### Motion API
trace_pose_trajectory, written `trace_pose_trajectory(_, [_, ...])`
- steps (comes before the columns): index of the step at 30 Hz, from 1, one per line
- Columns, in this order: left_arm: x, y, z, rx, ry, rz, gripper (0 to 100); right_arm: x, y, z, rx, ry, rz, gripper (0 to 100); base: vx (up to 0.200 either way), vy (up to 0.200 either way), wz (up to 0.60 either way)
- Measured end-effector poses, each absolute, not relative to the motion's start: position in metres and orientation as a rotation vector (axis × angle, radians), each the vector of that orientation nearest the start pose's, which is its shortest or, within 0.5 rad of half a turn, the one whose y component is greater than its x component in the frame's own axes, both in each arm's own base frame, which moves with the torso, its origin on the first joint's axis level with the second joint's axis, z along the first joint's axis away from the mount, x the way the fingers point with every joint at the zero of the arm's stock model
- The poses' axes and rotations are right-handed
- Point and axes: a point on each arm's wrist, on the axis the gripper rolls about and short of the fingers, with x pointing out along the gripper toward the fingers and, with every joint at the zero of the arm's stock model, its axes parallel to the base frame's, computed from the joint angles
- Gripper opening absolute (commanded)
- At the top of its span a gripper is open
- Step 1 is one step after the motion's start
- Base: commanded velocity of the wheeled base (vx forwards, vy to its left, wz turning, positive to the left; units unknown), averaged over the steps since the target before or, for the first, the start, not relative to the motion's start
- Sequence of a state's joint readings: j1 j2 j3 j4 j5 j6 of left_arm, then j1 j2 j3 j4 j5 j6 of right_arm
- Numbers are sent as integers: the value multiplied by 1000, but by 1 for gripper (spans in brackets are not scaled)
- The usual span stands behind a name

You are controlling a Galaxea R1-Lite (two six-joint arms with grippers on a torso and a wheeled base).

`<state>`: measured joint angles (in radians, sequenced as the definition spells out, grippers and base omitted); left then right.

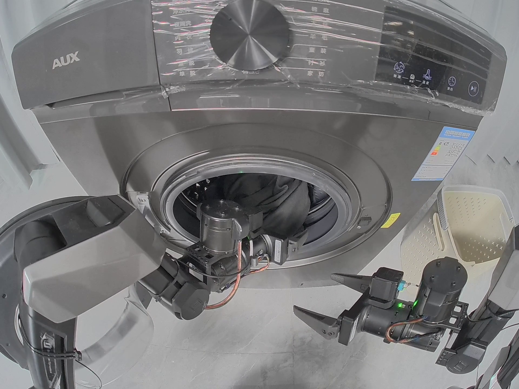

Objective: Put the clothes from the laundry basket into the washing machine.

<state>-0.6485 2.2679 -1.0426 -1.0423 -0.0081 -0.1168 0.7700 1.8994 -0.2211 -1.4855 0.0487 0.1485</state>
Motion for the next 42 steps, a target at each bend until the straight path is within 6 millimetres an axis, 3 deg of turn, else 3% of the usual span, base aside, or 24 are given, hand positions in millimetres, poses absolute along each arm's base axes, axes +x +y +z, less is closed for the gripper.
trace_pose_trajectory(4, [345,-258,77,-38,163,-629,100,182,177,83,70,245,799,100,0,0,0])
trace_pose_trajectory(13, [380,-251,60,-12,135,-551,100,182,178,83,71,242,800,100,0,0,0])
trace_pose_trajectory(14, [383,-251,57,-12,135,-547,0,182,178,83,72,241,800,100,0,0,0])
trace_pose_trajectory(25, [399,-259,52,-20,124,-539,0,183,180,85,77,232,804,100,0,0,0])
trace_pose_trajectory(33, [426,-272,81,-90,-28,-451,0,184,181,85,78,229,804,100,0,0,0])
trace_pose_trajectory(42, [458,-273,106,-176,-195,-353,0,184,181,85,78,229,805,100,0,0,0])
